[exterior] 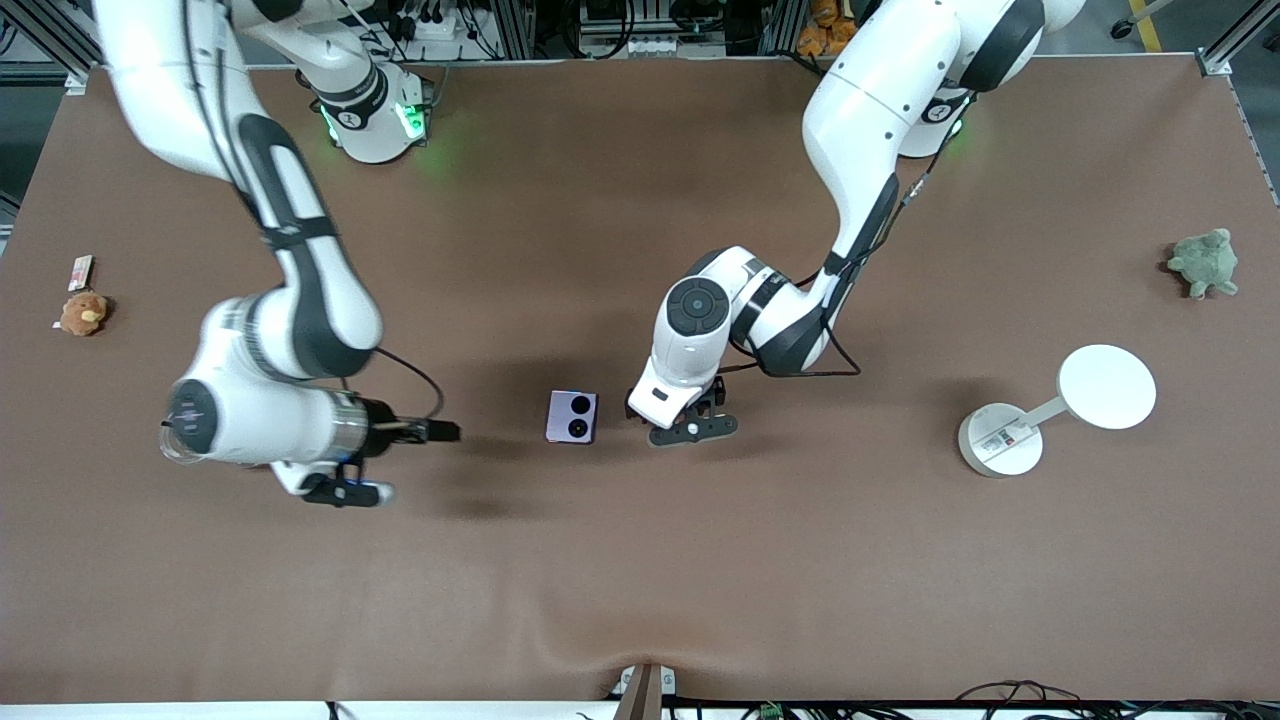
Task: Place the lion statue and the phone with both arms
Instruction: 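Grasp the lion figurine with the left gripper while the right gripper grasps the phone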
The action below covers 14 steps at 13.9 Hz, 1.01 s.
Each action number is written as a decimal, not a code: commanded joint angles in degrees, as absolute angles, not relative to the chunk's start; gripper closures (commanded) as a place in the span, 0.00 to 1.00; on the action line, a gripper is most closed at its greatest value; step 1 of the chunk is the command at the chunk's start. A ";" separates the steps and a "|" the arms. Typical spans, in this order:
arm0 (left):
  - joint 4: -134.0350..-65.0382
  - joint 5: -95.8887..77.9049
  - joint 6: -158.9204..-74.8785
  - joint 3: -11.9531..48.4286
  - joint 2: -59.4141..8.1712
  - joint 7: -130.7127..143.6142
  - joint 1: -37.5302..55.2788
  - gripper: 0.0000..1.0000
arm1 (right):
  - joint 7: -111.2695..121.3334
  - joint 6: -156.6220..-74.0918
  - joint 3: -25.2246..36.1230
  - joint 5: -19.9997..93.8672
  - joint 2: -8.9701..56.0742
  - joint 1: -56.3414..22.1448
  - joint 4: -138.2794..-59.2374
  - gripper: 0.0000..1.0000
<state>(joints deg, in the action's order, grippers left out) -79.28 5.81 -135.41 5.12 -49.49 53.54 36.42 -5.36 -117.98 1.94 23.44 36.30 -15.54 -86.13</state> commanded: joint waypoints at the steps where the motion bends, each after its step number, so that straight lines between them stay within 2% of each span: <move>1: -77.69 8.60 -135.88 4.39 -50.71 54.76 37.35 0.51 | -6.50 -119.88 2.37 24.00 37.18 -18.36 -85.25 0.00; 3: -77.78 9.05 -135.88 4.39 -50.45 54.67 37.35 1.00 | -6.68 -119.10 2.46 22.94 37.27 -19.68 -85.95 0.00; 6: -77.78 10.37 -135.18 4.31 -48.53 54.32 36.48 1.00 | -13.58 -119.62 2.72 22.41 37.96 -23.37 -86.92 0.00; 11: -78.13 10.55 -130.36 4.13 -42.03 51.78 33.24 1.00 | -30.81 -120.41 2.64 11.01 40.16 -29.26 -86.31 0.00; 14: -84.17 9.85 -128.23 4.39 -34.83 43.71 29.46 1.00 | -36.03 -127.51 2.55 6.60 43.32 -32.42 -85.79 0.00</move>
